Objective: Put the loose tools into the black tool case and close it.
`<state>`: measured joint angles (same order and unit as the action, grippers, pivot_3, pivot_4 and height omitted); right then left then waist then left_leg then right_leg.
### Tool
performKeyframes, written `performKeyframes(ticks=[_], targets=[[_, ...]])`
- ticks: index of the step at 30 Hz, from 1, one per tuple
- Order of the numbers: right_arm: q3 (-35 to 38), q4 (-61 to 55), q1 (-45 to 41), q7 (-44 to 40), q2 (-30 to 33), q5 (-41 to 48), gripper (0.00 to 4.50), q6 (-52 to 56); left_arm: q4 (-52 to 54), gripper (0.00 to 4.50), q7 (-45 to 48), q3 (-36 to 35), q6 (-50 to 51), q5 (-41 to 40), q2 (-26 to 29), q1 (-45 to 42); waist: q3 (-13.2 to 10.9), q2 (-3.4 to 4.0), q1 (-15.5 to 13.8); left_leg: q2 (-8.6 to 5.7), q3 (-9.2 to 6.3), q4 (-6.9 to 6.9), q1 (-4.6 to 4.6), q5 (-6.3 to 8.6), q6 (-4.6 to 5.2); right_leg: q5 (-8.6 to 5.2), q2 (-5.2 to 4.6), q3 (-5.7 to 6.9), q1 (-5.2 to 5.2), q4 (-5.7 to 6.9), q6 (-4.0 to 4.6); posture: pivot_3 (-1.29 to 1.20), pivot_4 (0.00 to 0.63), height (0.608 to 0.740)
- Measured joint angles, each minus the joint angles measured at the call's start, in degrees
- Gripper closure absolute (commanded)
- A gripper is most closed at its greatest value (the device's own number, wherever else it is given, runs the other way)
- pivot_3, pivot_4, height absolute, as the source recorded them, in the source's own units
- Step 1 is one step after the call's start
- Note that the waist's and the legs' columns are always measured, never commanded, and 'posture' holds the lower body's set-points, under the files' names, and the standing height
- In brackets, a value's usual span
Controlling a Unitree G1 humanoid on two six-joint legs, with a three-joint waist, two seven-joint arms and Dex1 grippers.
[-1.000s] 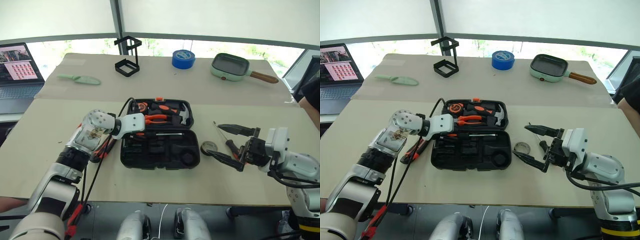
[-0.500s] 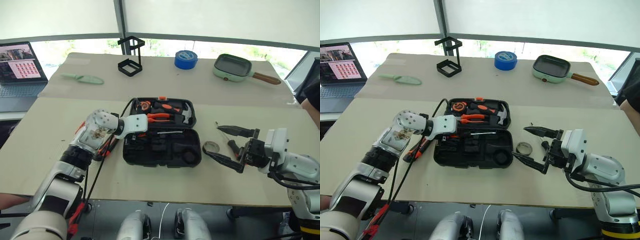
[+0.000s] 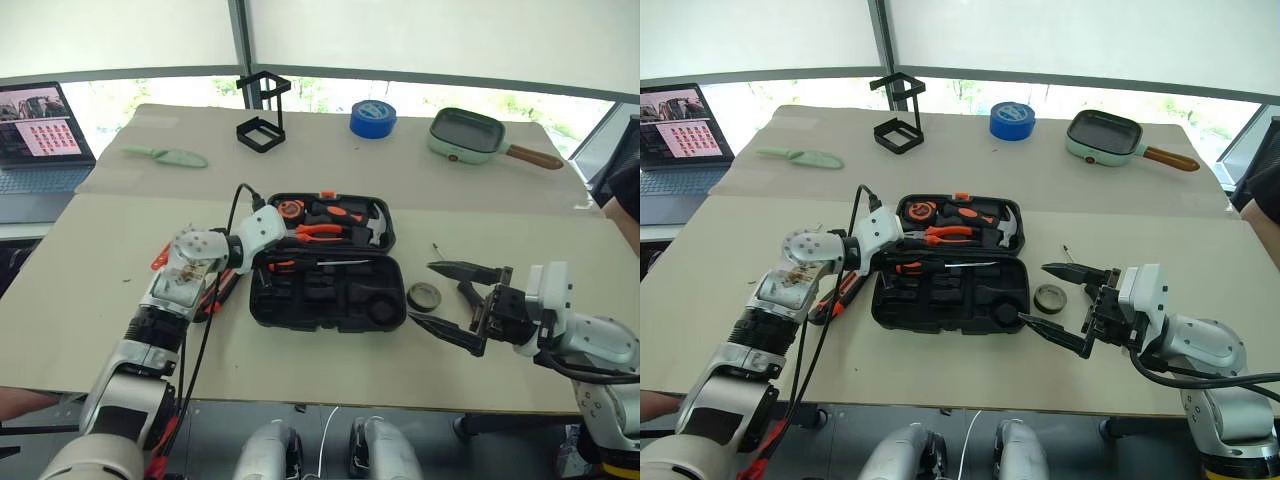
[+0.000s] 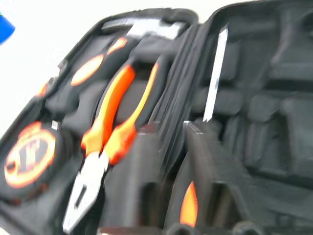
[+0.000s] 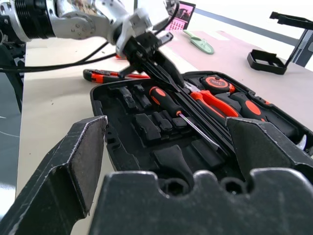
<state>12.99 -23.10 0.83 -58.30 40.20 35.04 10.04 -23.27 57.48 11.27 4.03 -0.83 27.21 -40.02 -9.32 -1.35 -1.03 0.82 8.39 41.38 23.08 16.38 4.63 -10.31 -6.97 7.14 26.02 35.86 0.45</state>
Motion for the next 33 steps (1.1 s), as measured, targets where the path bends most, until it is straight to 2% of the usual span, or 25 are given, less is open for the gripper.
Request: performKeyframes(ticks=[10,14,20,27,33], targets=[[0.1,-0.1,0.8,1.7,-0.3,0.0,0.00,0.1,3.4,4.46,-1.2,1.5,-0.6,1.4,-1.7,3.0,0.0,0.06,-1.1,0.00,-0.03,0.02,-0.27,0.13,0.18,0.01,-0.17,-0.03,-0.38,-0.08,-0.01,0.00,0.150,0.740],[0.1,-0.5,2.1,2.8,-1.3,-0.1,0.00,0.1,2.9,4.46,-3.1,3.1,-1.5,4.1,-2.2,2.5,0.1,0.20,-1.3,-0.02,-0.07,-0.08,-0.81,0.34,0.38,-0.15,-0.36,-0.03,-1.00,-0.28,-0.30,0.00,0.150,0.740],[0.1,-0.5,2.6,4.0,-1.5,-0.3,0.00,0.1,1.2,4.46,-3.2,3.1,-2.8,4.1,-4.0,1.9,0.3,0.51,-1.7,-0.03,-0.15,-0.07,-0.79,0.36,0.42,-0.10,-0.50,-0.02,-1.08,-0.50,-0.41,0.00,0.150,0.740],[0.1,-0.5,3.7,4.7,-1.7,-0.5,0.00,0.1,-4.0,4.46,-2.2,3.1,-5.7,3.6,-6.6,-1.3,0.3,0.51,-2.2,-0.11,-0.16,-0.04,-0.58,0.41,0.51,0.22,-0.44,0.05,-1.06,-0.79,-0.34,0.00,0.150,0.740],[0.1,-0.8,4.0,5.5,-2.3,-0.6,0.00,0.1,-5.5,4.46,-2.2,1.7,-2.4,1.1,-9.9,-2.4,0.3,0.51,-1.8,-0.16,-0.16,0.16,-0.17,0.45,0.62,0.34,-0.38,0.07,-0.81,-0.84,-0.47,0.00,0.150,0.740]])
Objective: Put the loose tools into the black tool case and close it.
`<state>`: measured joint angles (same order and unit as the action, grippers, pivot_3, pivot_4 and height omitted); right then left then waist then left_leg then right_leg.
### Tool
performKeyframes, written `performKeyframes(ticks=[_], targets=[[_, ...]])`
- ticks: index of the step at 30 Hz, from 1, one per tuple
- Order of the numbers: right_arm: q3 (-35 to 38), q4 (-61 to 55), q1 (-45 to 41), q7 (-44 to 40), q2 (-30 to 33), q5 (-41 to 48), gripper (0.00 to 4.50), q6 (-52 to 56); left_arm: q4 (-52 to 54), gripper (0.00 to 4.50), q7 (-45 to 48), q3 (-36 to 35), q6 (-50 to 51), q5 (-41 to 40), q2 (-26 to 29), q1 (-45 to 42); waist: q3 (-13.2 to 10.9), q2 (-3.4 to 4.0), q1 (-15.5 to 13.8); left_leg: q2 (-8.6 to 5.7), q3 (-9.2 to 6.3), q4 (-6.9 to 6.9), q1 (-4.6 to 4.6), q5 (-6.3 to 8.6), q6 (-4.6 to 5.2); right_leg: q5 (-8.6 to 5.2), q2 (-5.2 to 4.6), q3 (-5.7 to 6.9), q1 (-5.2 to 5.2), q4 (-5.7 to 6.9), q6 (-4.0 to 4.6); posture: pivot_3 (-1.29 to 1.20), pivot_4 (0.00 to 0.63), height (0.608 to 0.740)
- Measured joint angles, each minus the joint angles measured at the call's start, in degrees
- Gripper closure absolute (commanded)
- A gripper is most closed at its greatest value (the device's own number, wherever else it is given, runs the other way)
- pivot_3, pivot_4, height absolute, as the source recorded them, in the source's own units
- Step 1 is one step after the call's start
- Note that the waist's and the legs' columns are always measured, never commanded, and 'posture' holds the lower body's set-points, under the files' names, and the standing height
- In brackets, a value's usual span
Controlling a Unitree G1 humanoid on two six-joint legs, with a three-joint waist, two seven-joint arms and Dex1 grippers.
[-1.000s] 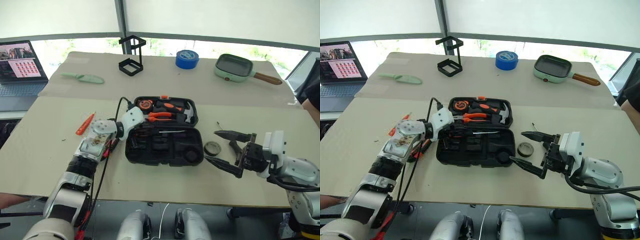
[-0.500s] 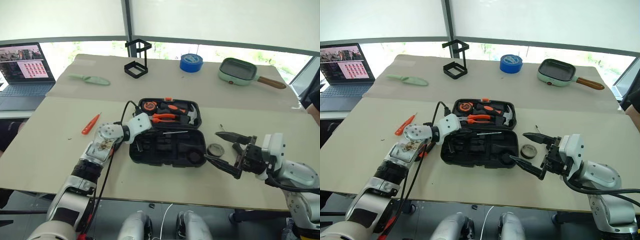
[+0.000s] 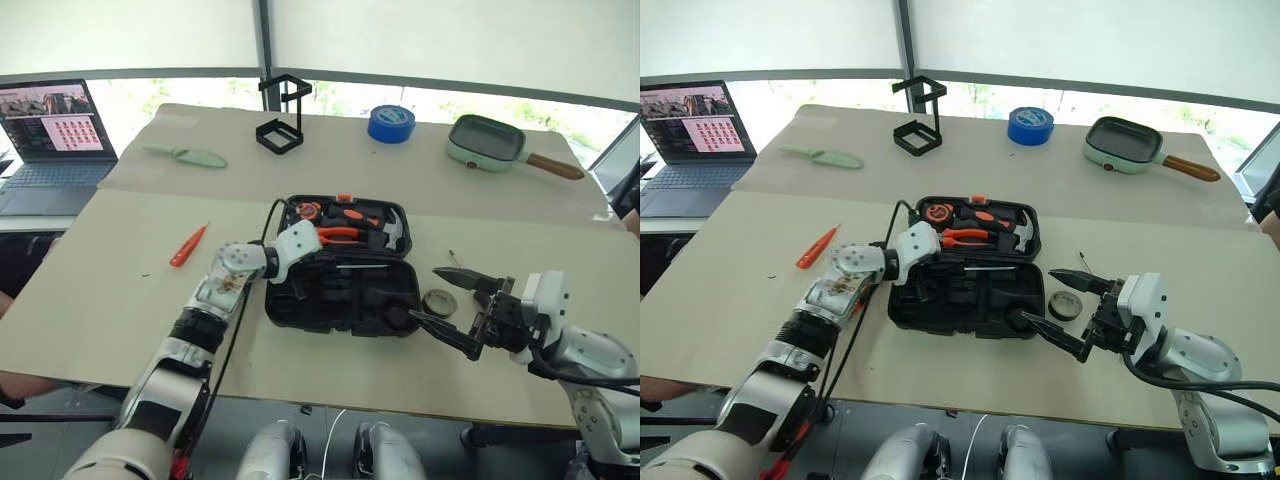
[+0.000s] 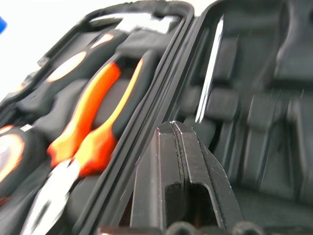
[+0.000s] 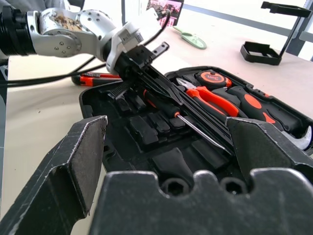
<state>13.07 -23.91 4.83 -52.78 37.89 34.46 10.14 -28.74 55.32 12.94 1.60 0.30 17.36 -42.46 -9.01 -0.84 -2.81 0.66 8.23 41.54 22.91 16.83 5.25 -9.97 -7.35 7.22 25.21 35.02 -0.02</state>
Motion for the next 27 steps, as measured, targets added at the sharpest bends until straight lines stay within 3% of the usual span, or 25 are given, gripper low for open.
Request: performKeyframes(ticks=[6,27], targets=[[0.0,-0.3,0.5,0.4,-0.2,-0.2,0.00,0.0,1.0,4.46,-0.8,-1.2,4.7,-0.9,-1.2,0.0,0.0,-0.01,0.3,0.00,0.00,0.07,0.01,0.02,0.02,-0.04,0.01,0.04,-0.02,-0.01,-0.13,0.00,0.150,0.740],[-0.1,-0.2,0.4,0.7,-2.6,-1.6,0.00,-1.0,0.8,4.46,0.3,5.5,1.7,6.2,0.1,-2.3,0.3,0.38,0.2,-0.02,-0.02,0.07,-0.16,0.17,0.24,-0.08,-0.11,-0.04,-0.19,-0.06,-0.21,0.00,0.150,0.740]])
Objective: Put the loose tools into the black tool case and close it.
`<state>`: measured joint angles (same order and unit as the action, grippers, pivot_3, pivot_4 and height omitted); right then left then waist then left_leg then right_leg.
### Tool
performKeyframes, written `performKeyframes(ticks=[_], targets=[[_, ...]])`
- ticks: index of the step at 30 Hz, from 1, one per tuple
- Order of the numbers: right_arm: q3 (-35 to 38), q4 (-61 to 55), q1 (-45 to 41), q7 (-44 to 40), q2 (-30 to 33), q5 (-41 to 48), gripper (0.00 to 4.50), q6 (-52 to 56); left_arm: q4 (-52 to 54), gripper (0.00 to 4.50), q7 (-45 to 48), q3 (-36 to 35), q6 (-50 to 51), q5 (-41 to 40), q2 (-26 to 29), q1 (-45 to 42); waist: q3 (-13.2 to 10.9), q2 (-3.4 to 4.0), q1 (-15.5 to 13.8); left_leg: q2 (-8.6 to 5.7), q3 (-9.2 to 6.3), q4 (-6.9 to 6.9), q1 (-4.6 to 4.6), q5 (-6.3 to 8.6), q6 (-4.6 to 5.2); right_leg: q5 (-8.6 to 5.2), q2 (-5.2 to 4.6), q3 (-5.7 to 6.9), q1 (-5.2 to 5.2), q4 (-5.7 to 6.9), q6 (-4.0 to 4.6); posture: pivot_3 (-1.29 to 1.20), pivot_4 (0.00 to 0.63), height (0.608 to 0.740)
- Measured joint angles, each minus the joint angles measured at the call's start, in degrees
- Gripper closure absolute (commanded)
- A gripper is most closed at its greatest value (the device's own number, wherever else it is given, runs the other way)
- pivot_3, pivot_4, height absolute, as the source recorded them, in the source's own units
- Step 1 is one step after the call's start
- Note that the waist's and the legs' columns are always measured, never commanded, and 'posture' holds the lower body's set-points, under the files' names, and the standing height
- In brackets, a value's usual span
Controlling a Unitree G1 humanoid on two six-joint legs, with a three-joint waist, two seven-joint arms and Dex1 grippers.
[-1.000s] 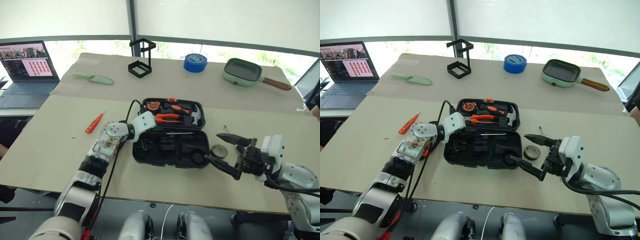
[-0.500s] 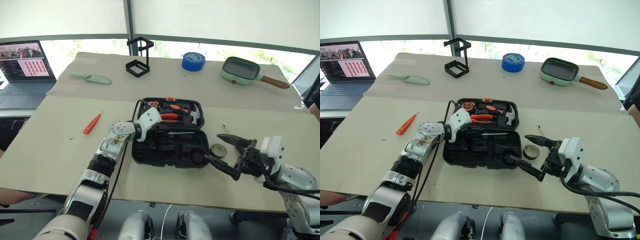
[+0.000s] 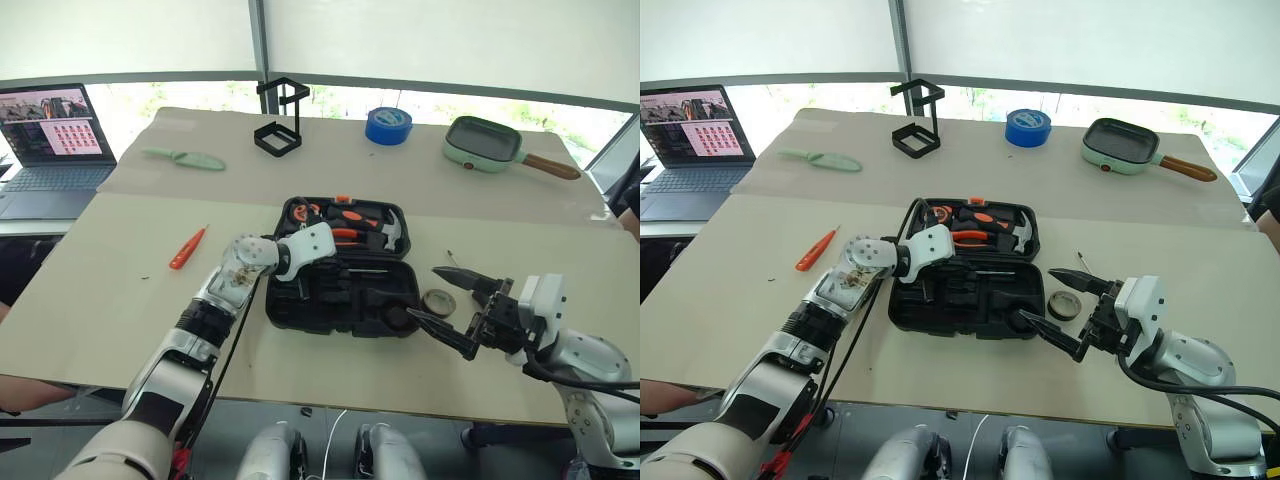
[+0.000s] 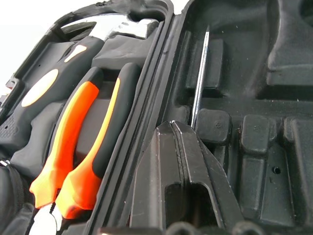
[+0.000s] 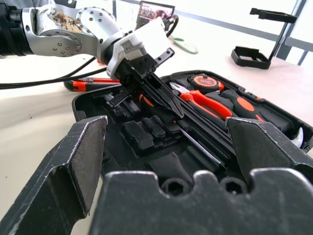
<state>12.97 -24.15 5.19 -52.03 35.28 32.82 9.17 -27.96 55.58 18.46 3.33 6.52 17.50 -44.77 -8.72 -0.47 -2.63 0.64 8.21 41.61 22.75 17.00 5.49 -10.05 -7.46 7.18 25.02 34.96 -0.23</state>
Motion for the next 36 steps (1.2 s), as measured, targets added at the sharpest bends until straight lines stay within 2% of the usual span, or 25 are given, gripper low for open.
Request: performKeyframes(ticks=[2,5,8,11,13,15,16,23,28,32,36], targets=[[0.2,0.0,0.2,0.5,-0.3,0.0,0.00,0.0,-0.4,4.46,-0.1,-2.4,-1.7,-2.4,-0.7,1.5,0.0,0.02,0.1,0.00,0.00,0.00,0.03,0.00,0.00,0.01,-0.02,-0.01,0.05,0.01,0.02,0.00,0.150,0.740],[1.7,0.0,1.1,1.3,-0.4,0.0,0.00,0.0,-0.4,3.82,1.3,-6.6,-2.5,-8.3,-1.8,5.0,0.0,0.02,0.2,0.00,0.01,0.01,0.21,-0.02,-0.03,0.07,-0.07,-0.01,0.22,0.01,0.10,0.00,0.150,0.740],[4.7,-0.3,3.1,2.2,-0.4,0.1,0.00,-0.1,1.6,2.72,5.3,-10.7,-3.4,-15.4,-1.4,7.0,-0.1,-0.05,0.5,0.02,0.01,0.04,0.39,-0.06,-0.10,0.09,-0.01,0.00,0.38,0.04,0.12,0.00,0.150,0.740],[11.0,-0.1,8.2,3.5,-0.4,0.0,0.00,-0.9,8.5,1.65,11.7,-17.9,1.4,-25.2,5.9,7.7,-0.1,-0.02,0.8,0.08,0.01,0.01,0.31,-0.18,-0.30,0.08,0.05,0.00,0.36,0.05,0.16,0.00,0.150,0.740],[14.2,-0.1,10.9,4.3,-1.2,-0.1,0.00,-1.8,11.3,0.87,14.6,-20.0,3.7,-27.6,10.2,9.5,0.0,0.11,1.2,0.07,0.06,-0.13,0.01,-0.19,-0.32,-0.13,0.18,0.02,0.14,0.03,-0.14,0.00,0.150,0.740],[16.6,0.3,13.6,4.8,-2.0,-0.5,0.00,-2.8,12.7,0.22,16.9,-20.5,4.4,-29.0,12.0,12.4,0.0,0.15,1.3,-0.02,0.15,-0.35,-0.16,-0.15,-0.32,-0.22,0.12,0.00,0.08,0.02,-0.30,0.00,0.150,0.740],[17.4,0.6,15.3,4.8,-2.1,-0.8,0.00,-3.2,13.1,0.04,17.7,-20.5,4.3,-29.2,12.5,14.0,0.0,0.14,1.3,-0.03,0.15,-0.36,-0.16,0.03,-0.65,-0.22,0.08,-0.04,0.08,0.01,-0.30,0.00,0.150,0.740],[25.0,8.9,30.1,3.3,-6.9,-5.2,0.00,-10.0,20.1,0.04,27.8,-24.5,-2.1,-31.7,22.4,28.5,0.0,0.16,1.4,0.02,0.14,-0.66,-0.22,0.10,-0.95,-0.46,-0.05,-0.21,0.20,-0.02,0.05,0.00,0.150,0.740],[25.5,11.3,34.0,2.1,-8.3,-5.9,0.00,-12.5,21.4,0.04,30.8,-28.6,-5.8,-33.9,23.8,38.6,0.0,0.41,2.3,0.12,0.15,-0.86,-0.50,0.39,-0.77,-0.61,-0.11,-0.45,0.17,-0.03,0.23,0.00,0.150,0.740],[24.0,9.6,29.1,3.7,-3.7,-5.6,0.00,-8.1,24.8,0.04,28.7,-29.1,-4.0,-36.4,23.1,41.1,0.0,0.40,2.4,0.16,0.15,-0.84,-0.56,0.36,-0.82,-0.60,-0.09,-0.48,0.24,-0.02,0.24,0.00,0.150,0.740],[19.8,6.1,19.5,7.4,7.4,-4.0,0.00,8.1,31.5,0.04,23.7,-29.9,0.4,-39.4,22.5,41.1,0.0,0.43,2.2,0.14,0.15,-0.86,-0.61,0.35,-0.83,-0.58,-0.09,-0.50,0.21,-0.01,0.29,0.00,0.150,0.740]])
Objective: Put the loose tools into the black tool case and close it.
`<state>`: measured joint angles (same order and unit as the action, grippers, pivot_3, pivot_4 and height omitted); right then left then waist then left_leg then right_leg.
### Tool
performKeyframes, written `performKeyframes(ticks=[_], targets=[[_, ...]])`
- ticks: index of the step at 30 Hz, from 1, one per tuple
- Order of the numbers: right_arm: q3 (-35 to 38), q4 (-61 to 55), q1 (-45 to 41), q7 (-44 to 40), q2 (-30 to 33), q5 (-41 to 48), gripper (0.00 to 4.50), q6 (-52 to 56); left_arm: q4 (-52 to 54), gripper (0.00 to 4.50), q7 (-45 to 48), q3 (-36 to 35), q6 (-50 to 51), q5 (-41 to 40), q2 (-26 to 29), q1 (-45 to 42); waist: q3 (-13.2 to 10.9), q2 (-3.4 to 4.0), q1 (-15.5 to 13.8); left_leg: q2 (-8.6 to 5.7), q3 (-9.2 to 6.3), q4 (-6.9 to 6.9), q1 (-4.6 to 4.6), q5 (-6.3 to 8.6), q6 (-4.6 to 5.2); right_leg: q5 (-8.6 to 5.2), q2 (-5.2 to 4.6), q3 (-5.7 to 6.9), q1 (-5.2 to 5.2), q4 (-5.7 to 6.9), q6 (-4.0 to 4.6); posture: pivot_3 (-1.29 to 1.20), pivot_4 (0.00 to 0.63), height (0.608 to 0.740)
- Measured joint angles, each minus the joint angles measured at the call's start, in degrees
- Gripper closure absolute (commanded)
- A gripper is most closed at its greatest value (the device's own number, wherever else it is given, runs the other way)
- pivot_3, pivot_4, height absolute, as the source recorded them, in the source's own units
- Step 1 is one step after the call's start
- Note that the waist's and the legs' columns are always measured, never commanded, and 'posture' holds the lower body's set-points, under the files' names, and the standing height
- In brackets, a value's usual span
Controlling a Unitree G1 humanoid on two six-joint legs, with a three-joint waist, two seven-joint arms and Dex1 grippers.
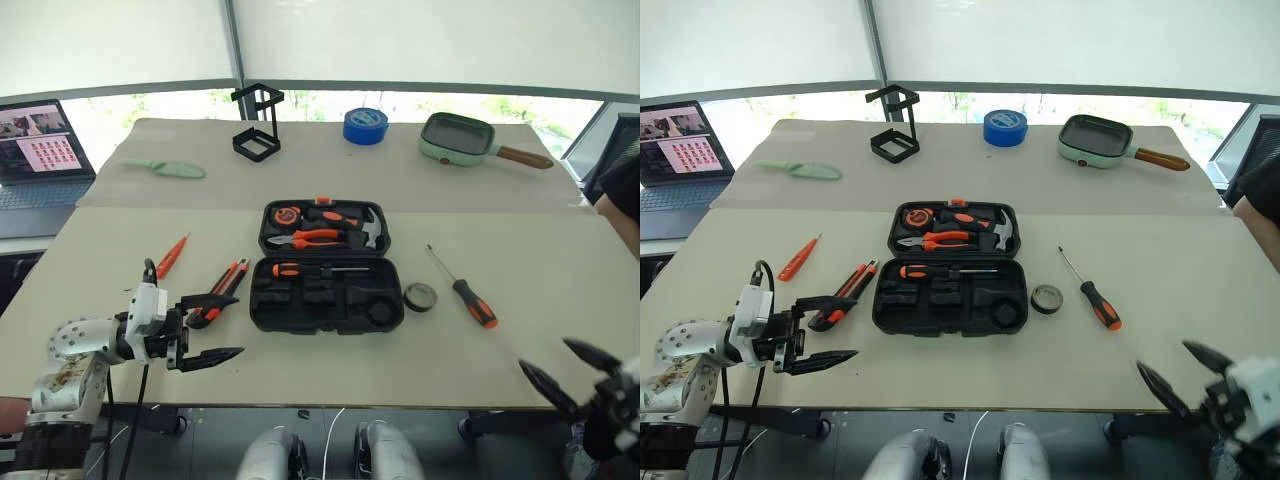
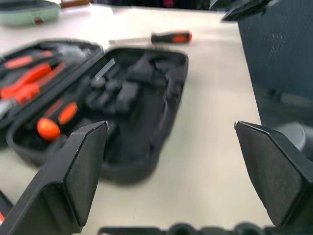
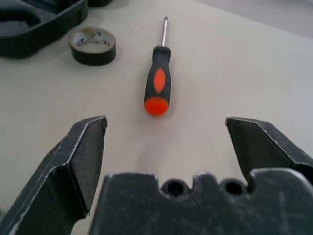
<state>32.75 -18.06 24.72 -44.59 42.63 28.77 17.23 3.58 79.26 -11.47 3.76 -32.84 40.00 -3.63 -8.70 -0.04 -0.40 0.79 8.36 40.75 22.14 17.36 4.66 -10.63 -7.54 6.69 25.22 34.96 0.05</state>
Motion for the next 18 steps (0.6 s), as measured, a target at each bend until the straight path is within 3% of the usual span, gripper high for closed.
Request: performKeyframes(ticks=[2,7,11,14,18], targets=[[-2.9,0.2,-5.6,0.3,5.8,1.4,0.00,8.6,3.9,0.04,-1.9,0.1,1.8,-1.4,-0.6,0.7,0.0,0.00,-0.3,0.01,-0.03,-0.02,0.15,-0.25,-0.38,0.01,0.07,0.11,0.00,0.04,0.08,0.00,0.150,0.740],[-12.5,1.4,-18.3,-0.2,13.8,1.7,0.00,20.8,8.0,0.04,-3.5,1.6,2.5,-1.4,-1.8,1.3,0.0,0.00,-0.7,0.03,-0.09,-0.03,0.25,-0.40,-0.05,0.07,0.15,0.34,0.02,0.04,0.17,0.00,0.150,0.740],[-20.5,4.6,-27.6,2.2,14.2,-0.5,0.00,27.6,9.8,0.04,-5.5,2.0,2.3,-1.1,-2.9,1.7,0.0,-0.05,-0.6,-0.01,-0.08,0.01,0.35,-0.36,0.07,0.18,0.16,0.40,0.02,-0.04,0.25,0.00,0.150,0.740],[-25.0,8.9,-31.1,3.6,14.1,-3.6,0.71,29.9,11.0,0.00,-5.8,2.7,2.3,-1.0,-2.9,2.8,0.0,-0.06,-0.8,-0.07,-0.04,0.05,0.39,-0.33,0.12,0.14,0.19,0.43,0.02,-0.04,0.16,0.00,0.150,0.740],[-27.7,11.5,-33.4,3.6,14.1,-5.7,2.15,31.3,11.6,0.00,-6.0,3.0,1.9,-0.9,-3.0,2.9,0.0,-0.06,-0.7,-0.06,-0.03,0.06,0.40,-0.33,0.12,-0.08,0.23,0.43,0.01,-0.03,-0.22,0.00,0.150,0.740]])
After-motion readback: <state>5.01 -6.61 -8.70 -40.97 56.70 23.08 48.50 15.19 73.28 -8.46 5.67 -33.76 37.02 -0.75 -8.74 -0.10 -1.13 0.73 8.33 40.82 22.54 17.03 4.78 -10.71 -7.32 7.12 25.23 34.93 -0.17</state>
